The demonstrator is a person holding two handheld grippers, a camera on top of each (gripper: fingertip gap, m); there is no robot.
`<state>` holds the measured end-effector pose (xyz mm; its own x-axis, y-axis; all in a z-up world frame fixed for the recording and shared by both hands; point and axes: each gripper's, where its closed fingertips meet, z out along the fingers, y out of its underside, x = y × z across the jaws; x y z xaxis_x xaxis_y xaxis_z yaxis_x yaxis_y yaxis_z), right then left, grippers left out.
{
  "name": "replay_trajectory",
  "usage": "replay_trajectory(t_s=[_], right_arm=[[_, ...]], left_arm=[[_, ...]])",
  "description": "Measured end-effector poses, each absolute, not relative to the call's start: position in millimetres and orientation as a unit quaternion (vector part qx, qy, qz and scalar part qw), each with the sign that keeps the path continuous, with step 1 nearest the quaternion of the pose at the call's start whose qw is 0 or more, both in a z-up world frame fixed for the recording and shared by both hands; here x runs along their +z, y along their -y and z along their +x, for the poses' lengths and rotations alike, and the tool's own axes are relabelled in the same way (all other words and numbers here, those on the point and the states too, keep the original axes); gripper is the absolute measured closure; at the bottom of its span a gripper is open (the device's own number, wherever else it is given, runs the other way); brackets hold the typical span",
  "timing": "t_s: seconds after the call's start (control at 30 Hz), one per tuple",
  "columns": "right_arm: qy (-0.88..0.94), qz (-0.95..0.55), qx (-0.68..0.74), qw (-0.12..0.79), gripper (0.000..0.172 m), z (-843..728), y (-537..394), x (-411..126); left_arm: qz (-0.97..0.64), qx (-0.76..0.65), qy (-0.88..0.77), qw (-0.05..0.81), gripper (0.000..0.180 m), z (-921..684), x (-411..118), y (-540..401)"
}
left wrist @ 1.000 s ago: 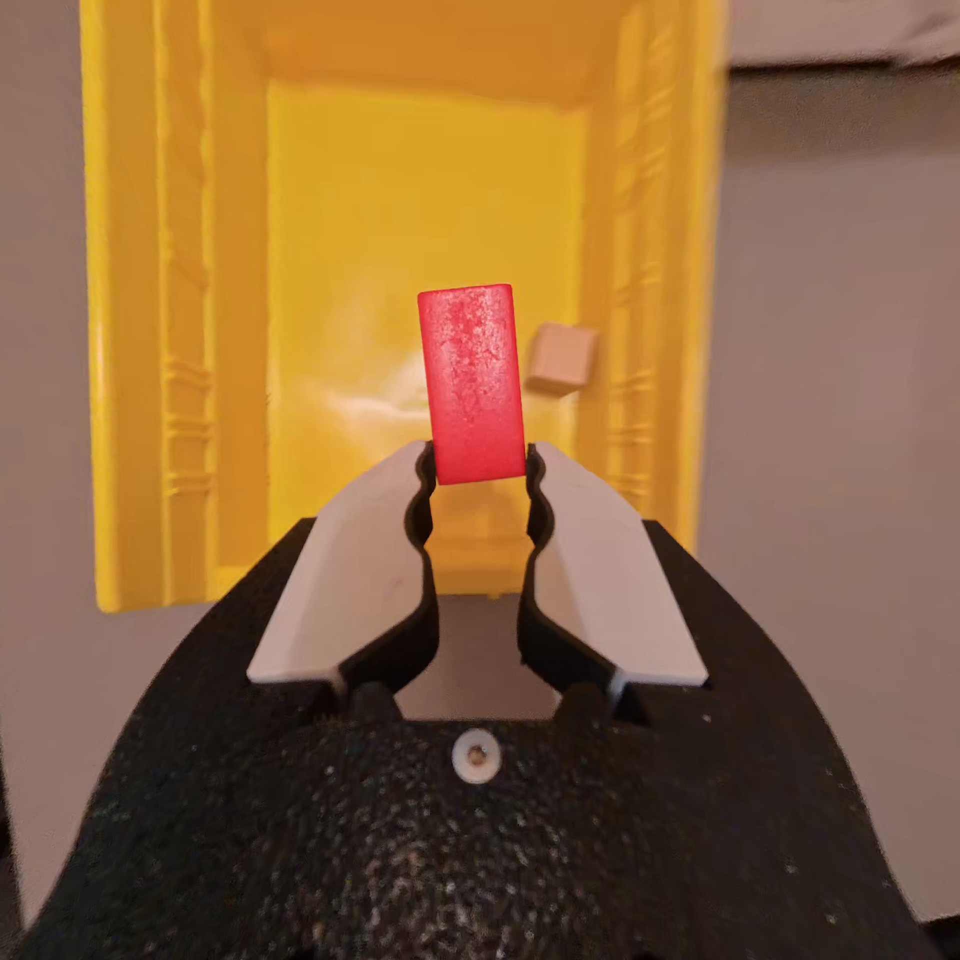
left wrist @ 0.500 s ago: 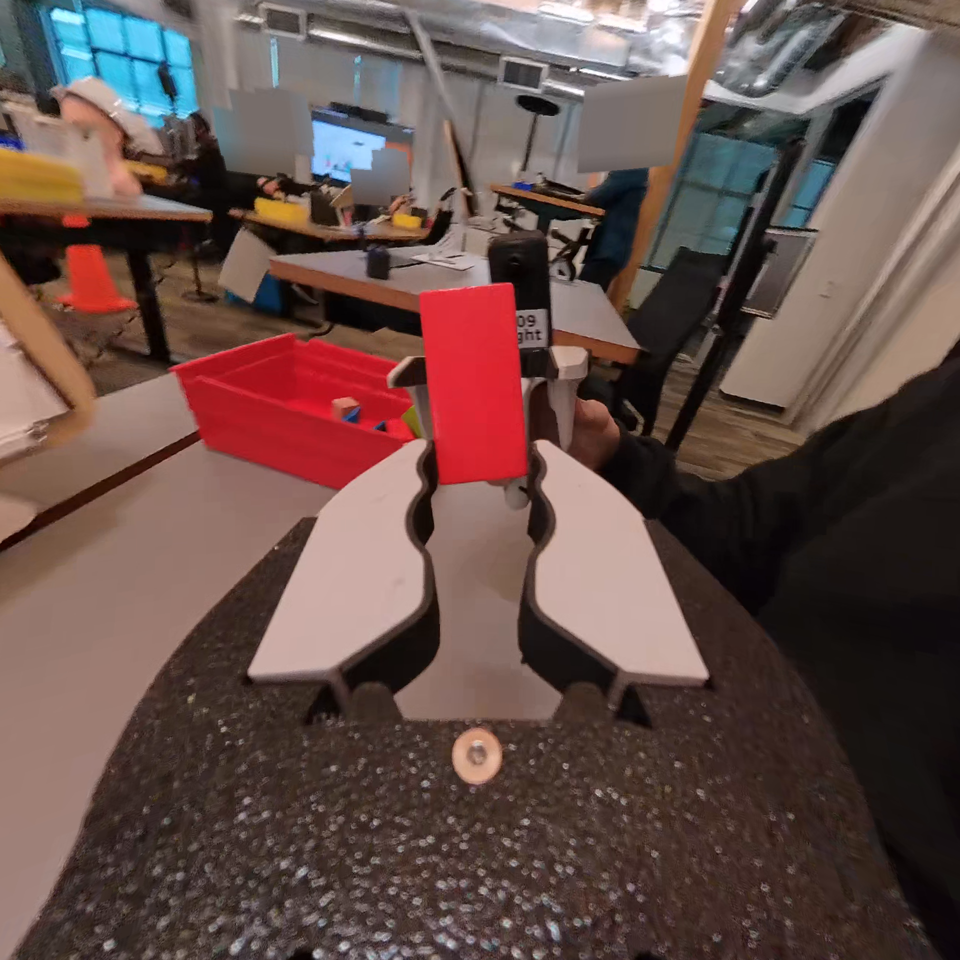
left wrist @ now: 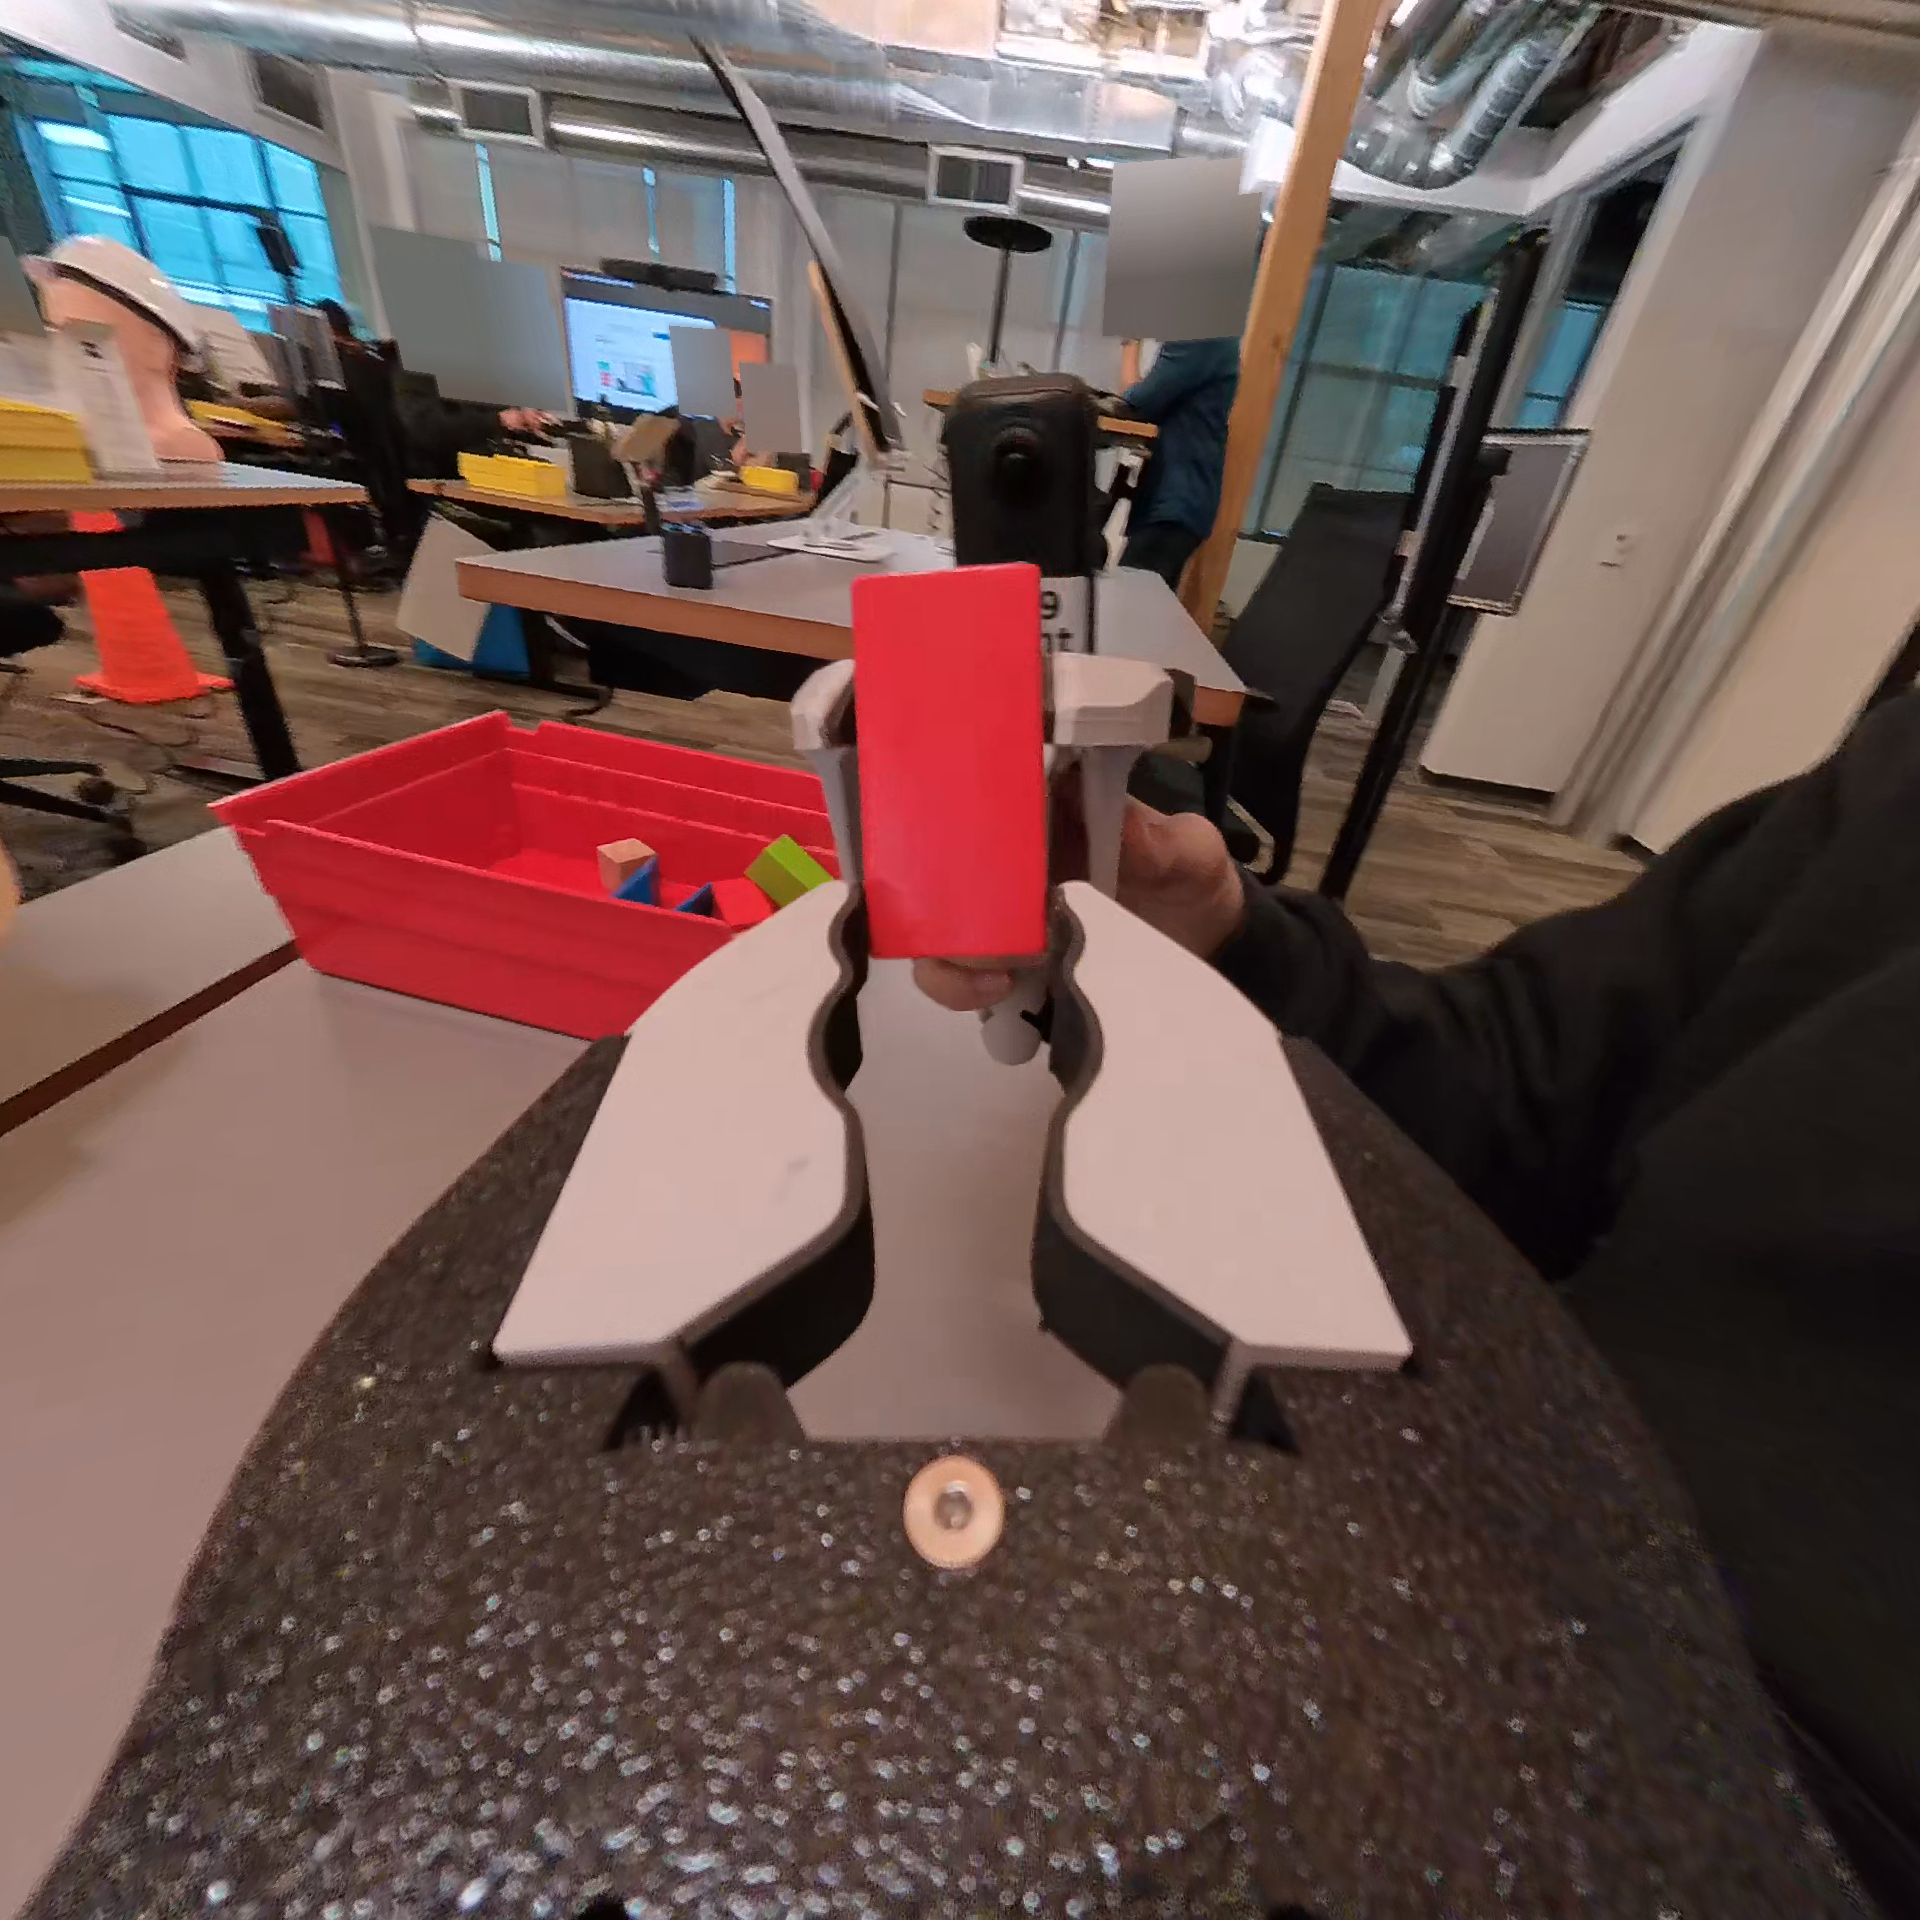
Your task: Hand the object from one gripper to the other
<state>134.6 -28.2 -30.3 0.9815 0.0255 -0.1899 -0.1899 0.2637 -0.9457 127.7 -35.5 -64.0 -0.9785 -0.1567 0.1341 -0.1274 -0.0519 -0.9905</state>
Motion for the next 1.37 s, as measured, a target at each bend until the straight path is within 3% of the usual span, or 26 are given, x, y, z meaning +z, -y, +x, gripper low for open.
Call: replay_trajectory(t_s=[0.2,0.37,0.67,0.77,0.97,1.03,1.1,1.13,1.3,1.37], right_arm=[[-0.190,-0.626,-0.103,0.749,0.136,197.9,100.2,-35.4],[-0.407,-0.641,-0.305,0.574,0.137,282.2,255.3,-83.8],[-0.549,-0.723,-0.263,0.327,0.137,371.1,333.0,-191.3],[-0.575,-0.725,-0.205,0.319,0.136,380.8,321.6,-215.1],[-0.590,-0.724,-0.221,0.282,0.137,389.2,330.3,-234.7],[-0.589,-0.727,-0.213,0.283,0.121,385.6,327.8,-233.7],[-0.580,-0.722,-0.251,0.281,0.095,383.4,329.2,-220.9],[-0.571,-0.721,-0.268,0.286,0.092,379.4,327.3,-211.8],[-0.517,-0.693,-0.338,0.372,0.087,342.0,296.7,-155.3],[-0.495,-0.672,-0.343,0.430,0.087,321.3,278.0,-135.2]], left_arm=[[-0.181,-0.707,-0.680,0.072,0.144,156.0,-63.2,12.7],[-0.213,-0.696,-0.682,0.074,0.147,163.1,-64.9,-14.8],[-0.230,-0.697,-0.678,0.020,0.148,170.2,-89.6,-20.6],[-0.236,-0.683,-0.692,0.005,0.148,173.0,-95.8,-23.5],[-0.240,-0.673,-0.699,0.021,0.143,176.3,-98.7,-39.5],[-0.252,-0.669,-0.699,0.030,0.139,180.3,-99.7,-49.0],[-0.269,-0.666,-0.694,0.043,0.137,185.6,-98.1,-62.5],[-0.279,-0.666,-0.689,0.055,0.137,188.8,-96.0,-71.7],[-0.448,-0.602,-0.632,0.194,0.131,229.6,-97.8,-174.2],[-0.541,-0.549,-0.601,0.212,0.133,244.2,-113.2,-225.8]])
